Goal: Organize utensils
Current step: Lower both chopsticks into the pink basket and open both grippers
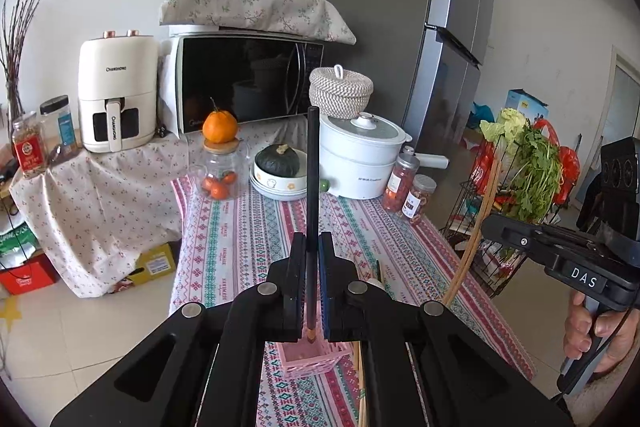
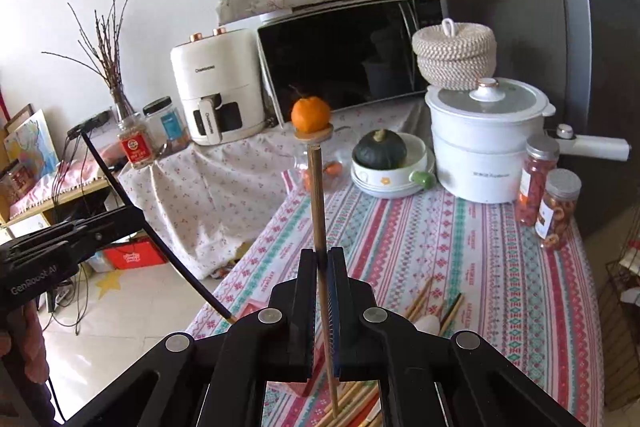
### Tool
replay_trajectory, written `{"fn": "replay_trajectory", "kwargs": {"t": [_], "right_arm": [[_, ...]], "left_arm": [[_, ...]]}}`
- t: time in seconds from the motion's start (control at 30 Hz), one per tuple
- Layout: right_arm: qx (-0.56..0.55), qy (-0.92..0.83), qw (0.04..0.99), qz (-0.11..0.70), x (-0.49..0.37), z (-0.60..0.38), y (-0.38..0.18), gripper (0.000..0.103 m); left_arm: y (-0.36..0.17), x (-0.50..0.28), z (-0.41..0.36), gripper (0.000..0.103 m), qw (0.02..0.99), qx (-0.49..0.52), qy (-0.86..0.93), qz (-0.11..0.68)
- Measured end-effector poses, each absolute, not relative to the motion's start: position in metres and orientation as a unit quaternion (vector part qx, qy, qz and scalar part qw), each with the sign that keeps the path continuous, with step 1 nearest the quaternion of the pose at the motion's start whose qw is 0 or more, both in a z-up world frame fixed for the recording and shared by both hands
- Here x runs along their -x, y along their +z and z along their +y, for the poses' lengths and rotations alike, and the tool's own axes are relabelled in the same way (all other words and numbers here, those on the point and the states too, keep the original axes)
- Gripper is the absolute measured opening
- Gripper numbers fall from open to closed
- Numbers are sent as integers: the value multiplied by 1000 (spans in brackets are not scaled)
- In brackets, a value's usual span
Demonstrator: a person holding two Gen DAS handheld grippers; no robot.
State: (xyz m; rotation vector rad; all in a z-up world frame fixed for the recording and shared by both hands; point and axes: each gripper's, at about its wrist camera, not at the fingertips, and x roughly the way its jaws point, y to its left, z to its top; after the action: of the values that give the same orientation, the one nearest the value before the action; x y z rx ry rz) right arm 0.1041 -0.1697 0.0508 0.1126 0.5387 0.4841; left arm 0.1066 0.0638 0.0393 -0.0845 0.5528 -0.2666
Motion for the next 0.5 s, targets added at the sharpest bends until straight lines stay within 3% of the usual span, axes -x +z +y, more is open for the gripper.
{"fn": "replay_trajectory", "kwargs": {"t": [0.5], "right_arm": [[-92, 283, 927, 228, -111, -141, 69, 4]], "left_arm": [[-4, -159, 65, 6, 929, 30, -105, 353]]}}
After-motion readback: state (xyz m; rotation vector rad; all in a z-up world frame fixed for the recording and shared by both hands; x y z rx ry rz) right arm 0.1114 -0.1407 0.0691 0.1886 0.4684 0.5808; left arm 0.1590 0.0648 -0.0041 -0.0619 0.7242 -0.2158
